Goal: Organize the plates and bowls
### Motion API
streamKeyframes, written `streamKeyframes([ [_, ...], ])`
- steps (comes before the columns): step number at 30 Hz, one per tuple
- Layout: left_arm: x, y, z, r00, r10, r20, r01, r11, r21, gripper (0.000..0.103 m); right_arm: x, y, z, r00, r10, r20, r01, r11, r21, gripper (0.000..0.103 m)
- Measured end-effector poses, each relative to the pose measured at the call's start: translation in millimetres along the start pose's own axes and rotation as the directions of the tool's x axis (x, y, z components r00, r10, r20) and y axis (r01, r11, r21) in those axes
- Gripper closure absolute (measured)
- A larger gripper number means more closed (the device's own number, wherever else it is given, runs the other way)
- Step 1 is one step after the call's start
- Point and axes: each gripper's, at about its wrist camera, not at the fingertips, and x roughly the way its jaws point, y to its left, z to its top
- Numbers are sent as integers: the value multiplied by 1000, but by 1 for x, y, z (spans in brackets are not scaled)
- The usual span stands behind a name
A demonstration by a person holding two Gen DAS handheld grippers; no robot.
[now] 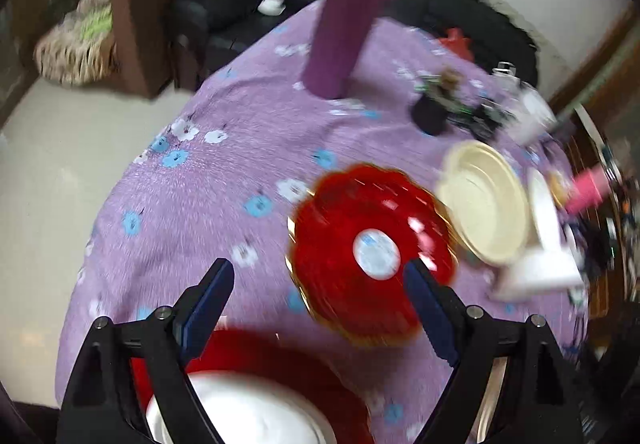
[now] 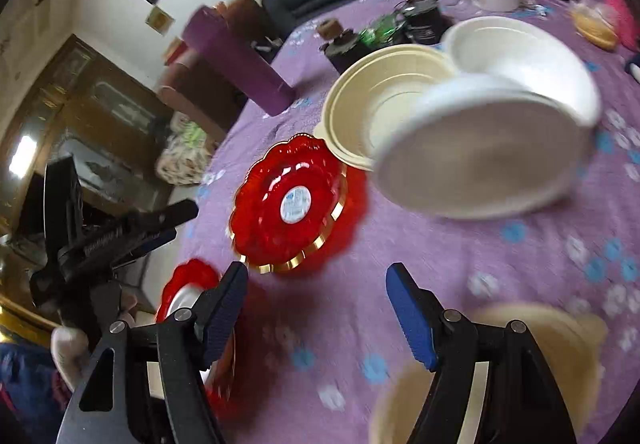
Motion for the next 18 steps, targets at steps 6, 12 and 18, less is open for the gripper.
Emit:
streamKeyframes([
  [6,63,10,32,992,24,-123,-28,999,-33,17,60,7,26,986,-162,-42,165,984,61,27],
  [12,94,-12,35,973,34,-228,-22,998,56,33,91,4,35,970,-235,-56,239,968,83,27],
  [18,92,-32,27,972,44,-231,-10,989,146,55,100,8,36,972,-233,-25,234,970,66,52],
])
